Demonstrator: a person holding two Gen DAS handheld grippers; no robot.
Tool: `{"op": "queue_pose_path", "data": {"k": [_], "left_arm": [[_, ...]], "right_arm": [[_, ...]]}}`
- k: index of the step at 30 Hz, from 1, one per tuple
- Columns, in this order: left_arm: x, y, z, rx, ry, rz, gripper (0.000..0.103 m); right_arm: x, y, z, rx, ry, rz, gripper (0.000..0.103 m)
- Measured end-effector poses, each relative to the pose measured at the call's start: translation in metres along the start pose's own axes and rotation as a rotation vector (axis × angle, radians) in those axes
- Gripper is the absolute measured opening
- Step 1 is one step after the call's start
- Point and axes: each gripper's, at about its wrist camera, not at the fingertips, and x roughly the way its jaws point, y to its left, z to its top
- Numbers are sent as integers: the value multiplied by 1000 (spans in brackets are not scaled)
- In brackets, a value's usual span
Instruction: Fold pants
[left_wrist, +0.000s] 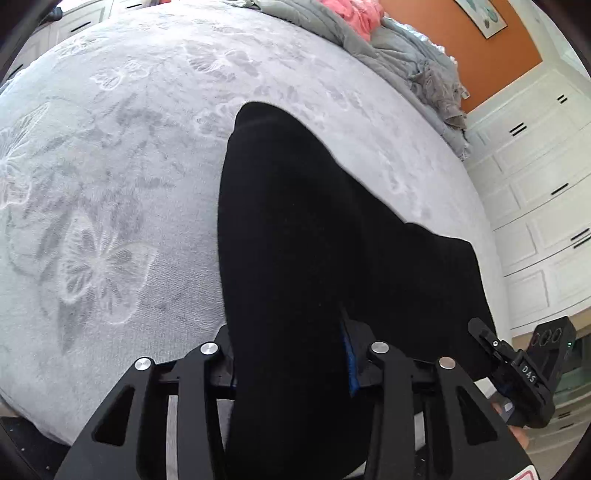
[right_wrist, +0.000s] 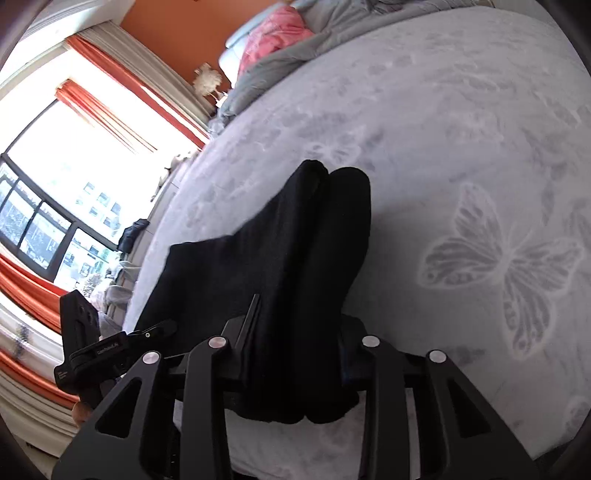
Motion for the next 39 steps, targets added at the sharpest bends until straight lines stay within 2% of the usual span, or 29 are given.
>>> {"op": "queue_pose_path", "data": {"k": [2, 3, 5, 6, 7, 8, 10, 11, 16, 19, 26, 33, 34, 35, 36, 37, 38, 39], "left_arm": [[-23, -6, -3, 5, 1, -24, 36], [-28, -9, -8, 19, 4, 2, 38], [-23, -10, -22, 57, 24, 88, 54], [-14, -9, -29, 66, 49, 133, 58], [-2, -5, -37, 59, 82, 183, 64], [4, -3, -43, 51, 83, 200, 71], [2, -3, -51, 50, 35, 179, 78], [3, -7, -53, 65, 31, 192, 81], [7, -24, -63, 104, -4, 261, 89], [13, -23, -62, 98, -13, 258, 92], [30, -24, -44, 88, -8, 245, 98], [38, -22, -34, 59, -3, 215, 98], [36, -20, -33, 43, -5, 198, 93], [34, -19, -33, 30, -8, 189, 83], [29, -19, -33, 25, -14, 179, 77], [21, -19, -34, 27, -23, 169, 58], [13, -19, -36, 34, -29, 159, 42], [5, -20, -37, 42, -32, 129, 38]], "right_arm": [[-11, 2, -9, 5, -1, 6, 33], [-10, -5, -17, 20, 11, -1, 36], [6, -27, -37, 43, 68, -83, 43], [14, -39, -48, 79, 86, -122, 54], [13, -48, -57, 123, 60, -63, 63], [8, -51, -60, 146, 39, -39, 63], [6, -50, -59, 154, 46, -41, 64], [6, -48, -58, 159, 50, -44, 65], [18, -31, -56, 98, 49, -77, 78], [23, -24, -58, 61, 38, -109, 82], [35, -29, -48, 95, 22, -84, 84], [46, -29, -40, 113, -23, -82, 82], [45, -30, -39, 122, -27, -81, 73], [43, -32, -39, 129, -33, -80, 63], [39, -35, -39, 143, -38, -47, 48], [34, -38, -39, 155, -44, -20, 39], [31, -38, -40, 155, -39, -2, 37], [27, -36, -42, 143, -36, 7, 35]]}}
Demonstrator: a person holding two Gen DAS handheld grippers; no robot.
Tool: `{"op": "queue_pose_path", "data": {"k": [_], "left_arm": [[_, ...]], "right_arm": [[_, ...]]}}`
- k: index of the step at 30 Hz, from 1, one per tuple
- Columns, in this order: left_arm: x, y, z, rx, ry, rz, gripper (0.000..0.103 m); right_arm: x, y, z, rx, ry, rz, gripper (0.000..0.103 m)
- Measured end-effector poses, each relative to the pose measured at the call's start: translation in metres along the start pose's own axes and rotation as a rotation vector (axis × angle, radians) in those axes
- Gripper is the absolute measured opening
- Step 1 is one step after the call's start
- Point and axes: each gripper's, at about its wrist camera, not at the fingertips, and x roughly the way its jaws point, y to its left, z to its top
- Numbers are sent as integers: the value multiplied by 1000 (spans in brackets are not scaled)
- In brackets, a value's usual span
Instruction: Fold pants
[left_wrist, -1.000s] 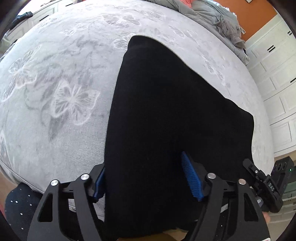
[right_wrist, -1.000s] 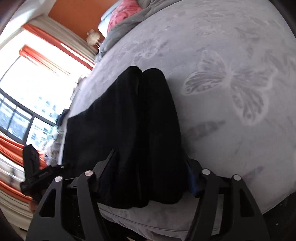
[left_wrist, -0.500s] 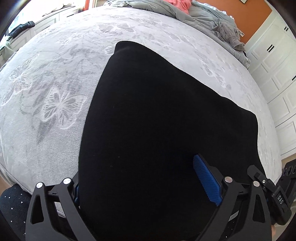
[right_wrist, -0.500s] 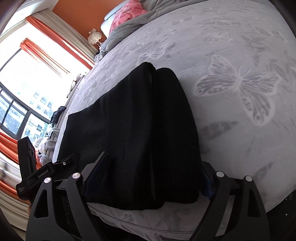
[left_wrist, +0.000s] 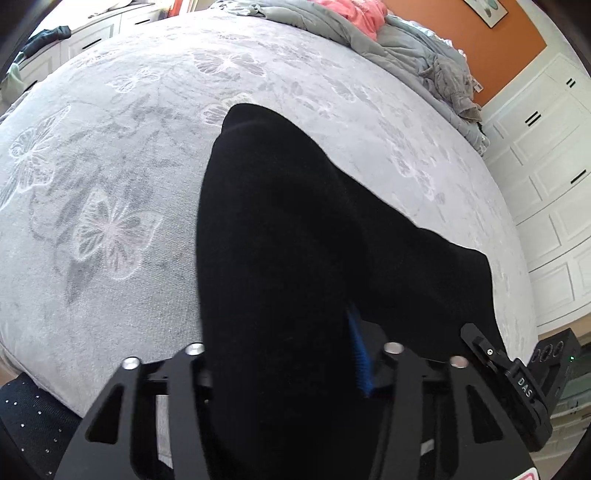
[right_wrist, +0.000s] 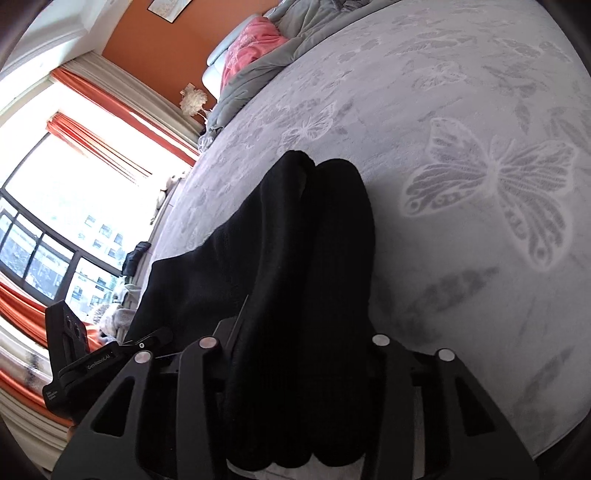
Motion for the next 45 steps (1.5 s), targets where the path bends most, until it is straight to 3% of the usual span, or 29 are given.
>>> {"op": "queue_pose_path", "data": {"k": [5, 9, 13, 17, 19, 21, 23, 26, 33, 45], "left_arm": [[-22, -11, -10, 43, -1, -60, 34], [-12, -19, -11, 58, -3, 25, 37], [4, -18, -6, 47, 21, 89, 51], [13, -9, -6, 40, 33, 96, 64], [19, -8, -1, 35, 41, 90, 66], [20, -5, 3, 15, 48, 66, 61], [17, -7, 6, 21, 44, 59, 41], [0, -11, 9, 40, 34, 38, 32], [-42, -52, 15, 156, -21, 39, 30], [-124, -119, 50, 289, -252, 33, 31]], "right_arm": [[-13, 5, -5, -12, 18, 25, 35], [-3, -8, -5, 18, 54, 14, 38], [3, -14, -4, 40, 70, 16, 44], [11, -17, -3, 64, 86, 19, 50], [12, -17, -2, 72, 89, 20, 50], [11, -14, -2, 60, 83, 11, 45], [5, -6, -3, 32, 71, 6, 38], [-5, 10, -1, 7, 54, 11, 35], [-39, 58, 15, -107, 4, 21, 34], [-99, 118, 64, -232, -202, 136, 34]]}}
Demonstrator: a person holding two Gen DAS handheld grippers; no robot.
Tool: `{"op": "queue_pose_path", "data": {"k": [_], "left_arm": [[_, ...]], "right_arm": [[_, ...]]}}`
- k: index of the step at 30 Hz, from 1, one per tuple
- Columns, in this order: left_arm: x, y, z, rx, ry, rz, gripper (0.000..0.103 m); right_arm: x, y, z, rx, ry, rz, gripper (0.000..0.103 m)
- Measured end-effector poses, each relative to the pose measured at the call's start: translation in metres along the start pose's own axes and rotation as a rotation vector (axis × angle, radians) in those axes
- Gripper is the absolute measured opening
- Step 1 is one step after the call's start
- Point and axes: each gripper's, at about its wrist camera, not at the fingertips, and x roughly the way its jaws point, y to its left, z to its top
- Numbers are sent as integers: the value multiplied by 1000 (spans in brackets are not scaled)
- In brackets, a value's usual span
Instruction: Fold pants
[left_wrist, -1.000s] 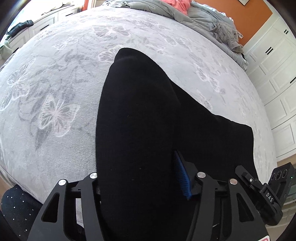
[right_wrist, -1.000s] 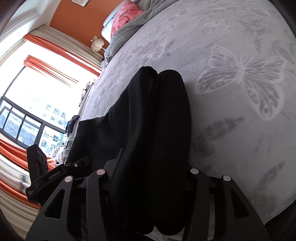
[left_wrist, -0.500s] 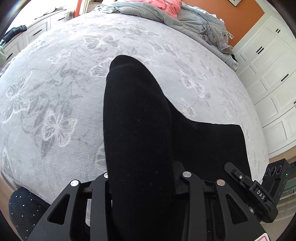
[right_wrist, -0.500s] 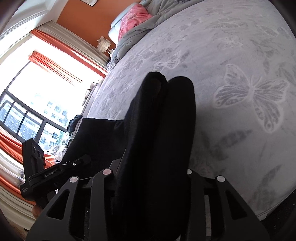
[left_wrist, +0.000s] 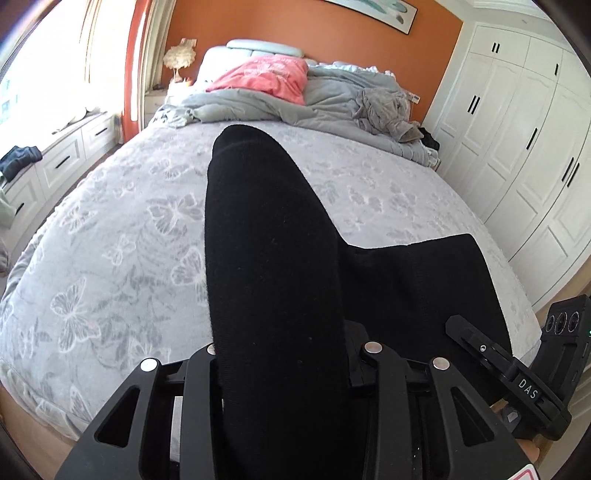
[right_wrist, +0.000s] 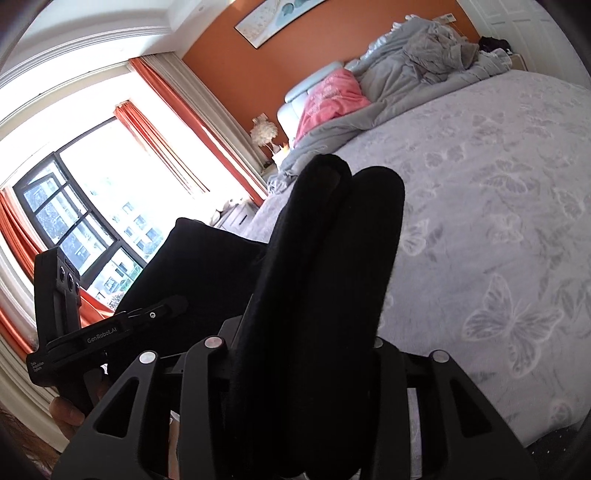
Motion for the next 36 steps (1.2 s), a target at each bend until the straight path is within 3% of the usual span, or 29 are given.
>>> {"op": "queue_pose_path", "data": {"k": [9, 19, 25, 36], "left_arm": [[-28, -20, 55, 61, -156, -7, 31], [-11, -30, 120, 95, -269, 15, 31], [29, -21, 160, 97, -283, 46, 32], [152, 25, 205, 46, -178, 14, 32]], "right_arm": [[-3, 14, 58, -53, -125, 54, 35], [34, 7, 134, -119, -174, 91, 35], [83, -13, 168, -121, -163, 87, 35], [188, -88, 183, -33, -82, 31, 36]]}}
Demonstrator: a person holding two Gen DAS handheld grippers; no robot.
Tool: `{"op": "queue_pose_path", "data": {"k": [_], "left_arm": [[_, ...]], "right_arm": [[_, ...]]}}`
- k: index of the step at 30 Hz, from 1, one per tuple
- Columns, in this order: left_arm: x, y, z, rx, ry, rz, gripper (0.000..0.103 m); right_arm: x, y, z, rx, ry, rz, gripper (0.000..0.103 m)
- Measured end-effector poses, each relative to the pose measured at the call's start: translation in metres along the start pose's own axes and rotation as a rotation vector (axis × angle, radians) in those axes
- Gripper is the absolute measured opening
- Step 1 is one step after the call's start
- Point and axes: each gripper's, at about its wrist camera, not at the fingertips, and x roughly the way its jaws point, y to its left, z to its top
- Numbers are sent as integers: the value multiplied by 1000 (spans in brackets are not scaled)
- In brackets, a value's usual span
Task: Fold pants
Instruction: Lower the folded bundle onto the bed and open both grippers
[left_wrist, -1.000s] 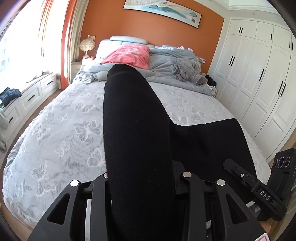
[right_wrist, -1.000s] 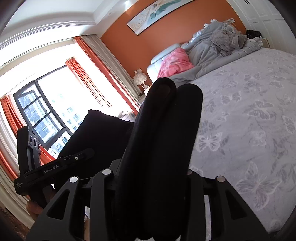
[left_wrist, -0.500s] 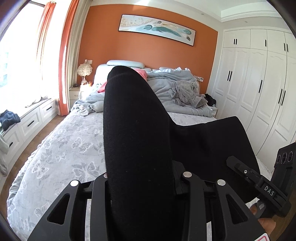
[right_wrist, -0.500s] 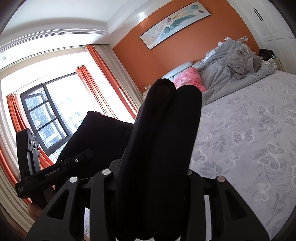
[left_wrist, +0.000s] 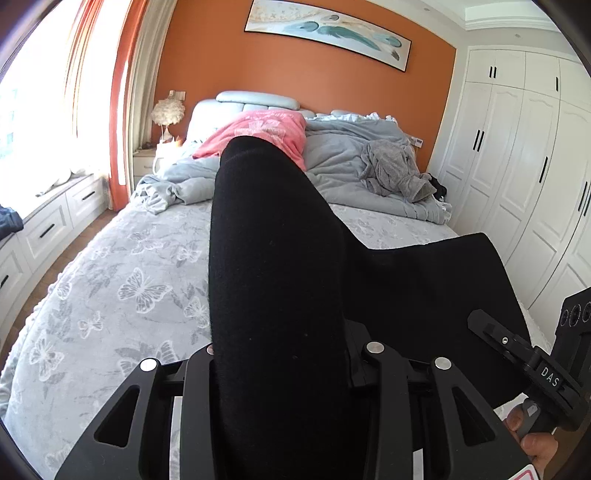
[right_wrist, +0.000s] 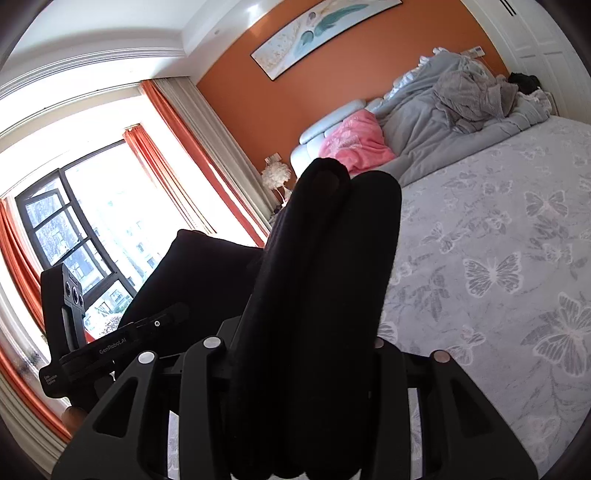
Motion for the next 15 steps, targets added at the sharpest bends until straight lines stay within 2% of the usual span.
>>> {"op": "queue_pose_path", "data": {"k": [2, 3, 4, 5, 6, 7, 8, 9, 10, 11, 13, 14, 15], "left_arm": [[28, 12, -9, -22, 37, 2, 35], [42, 18, -16, -36, 55, 6, 37], [59, 24, -26, -46, 81, 11, 44], [81, 33, -40, -62, 129, 17, 54], [100, 42, -55, -85, 172, 37, 59], [118, 52, -71, -98, 214, 72, 61], [132, 64, -88, -115, 253, 105, 59], [137, 77, -99, -138, 285, 105, 58], [134, 90, -107, -184, 297, 69, 58], [125, 105, -114, -251, 277, 15, 61], [111, 127, -122, -345, 244, -19, 68], [108, 134, -123, -371, 248, -35, 74], [108, 138, -124, -398, 254, -58, 76]], "right_arm": [[24, -25, -14, 20, 44, -32, 38], [37, -41, -24, 27, 75, -65, 43], [50, -58, -34, 27, 110, -114, 54], [62, -79, -47, 34, 155, -184, 60], [72, -102, -62, 48, 202, -278, 64], [75, -123, -74, 69, 238, -367, 64], [70, -140, -84, 111, 259, -404, 66], [60, -152, -90, 168, 245, -364, 66], [50, -157, -93, 205, 229, -331, 66], [42, -158, -94, 214, 221, -315, 68], [37, -150, -91, 166, 220, -295, 78], [39, -145, -90, 146, 219, -273, 80], [41, -141, -89, 142, 220, -250, 83]]}}
